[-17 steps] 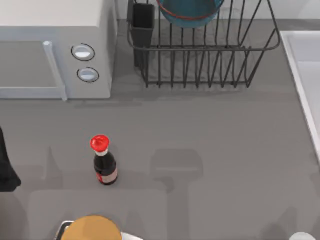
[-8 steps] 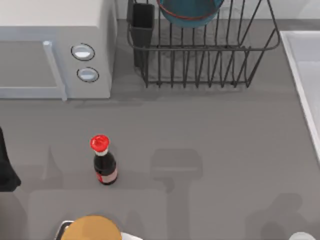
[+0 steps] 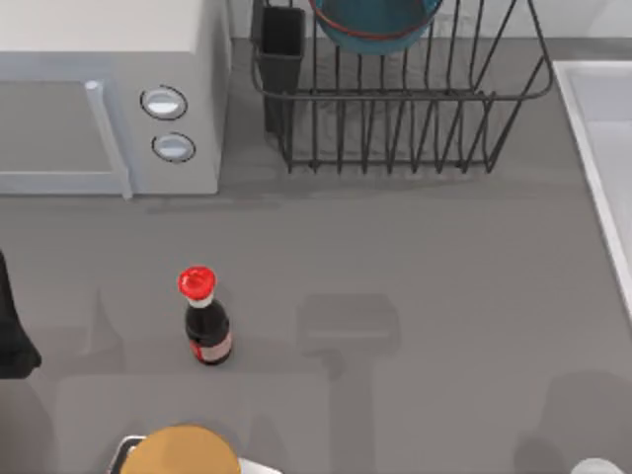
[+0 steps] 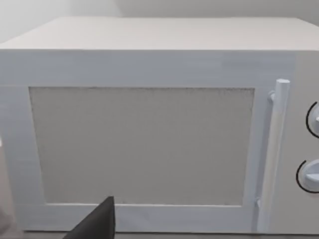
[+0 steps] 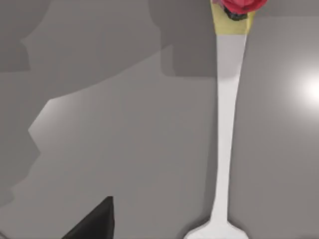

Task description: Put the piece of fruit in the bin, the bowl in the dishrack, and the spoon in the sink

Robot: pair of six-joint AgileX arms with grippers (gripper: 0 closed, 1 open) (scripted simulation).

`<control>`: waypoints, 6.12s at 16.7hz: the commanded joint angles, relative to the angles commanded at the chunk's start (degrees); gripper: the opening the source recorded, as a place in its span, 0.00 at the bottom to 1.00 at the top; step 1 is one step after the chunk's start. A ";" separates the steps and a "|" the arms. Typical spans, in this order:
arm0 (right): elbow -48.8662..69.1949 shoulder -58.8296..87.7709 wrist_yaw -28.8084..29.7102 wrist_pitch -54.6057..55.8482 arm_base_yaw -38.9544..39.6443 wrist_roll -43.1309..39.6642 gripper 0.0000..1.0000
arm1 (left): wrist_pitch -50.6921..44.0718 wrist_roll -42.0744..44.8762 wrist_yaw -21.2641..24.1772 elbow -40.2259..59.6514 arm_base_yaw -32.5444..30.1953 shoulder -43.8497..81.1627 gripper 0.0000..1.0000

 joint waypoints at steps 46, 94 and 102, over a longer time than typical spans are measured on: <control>-9.02 7.17 -0.07 16.43 0.49 2.43 0.00 | 0.00 0.00 0.00 0.00 0.00 0.00 1.00; 113.42 75.86 0.75 -37.05 15.03 18.43 0.00 | 0.00 0.00 0.00 0.00 0.00 0.00 1.00; 92.85 69.76 0.71 -23.49 15.30 18.28 0.00 | 0.00 0.00 0.00 0.00 0.00 0.00 1.00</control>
